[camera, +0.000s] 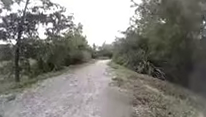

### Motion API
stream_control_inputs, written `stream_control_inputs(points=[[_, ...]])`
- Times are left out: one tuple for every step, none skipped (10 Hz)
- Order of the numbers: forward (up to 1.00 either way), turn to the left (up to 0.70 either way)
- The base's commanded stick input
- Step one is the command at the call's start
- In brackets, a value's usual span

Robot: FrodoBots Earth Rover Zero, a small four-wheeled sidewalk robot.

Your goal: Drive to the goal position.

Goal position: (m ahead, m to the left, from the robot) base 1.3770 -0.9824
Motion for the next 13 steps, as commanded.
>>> stream_control_inputs(points=[[0.50, 0.39], [0.50, 0.29], [0.50, 0.19], [0.50, 0.09], [0.50, 0.00], [0.50, 0.00], [0.50, 0.00], [0.50, 0.00], [0.50, 0.00], [0.50, 0.00], [0.50, 0.00], [0.50, 0.00], [0.50, 0.00]])
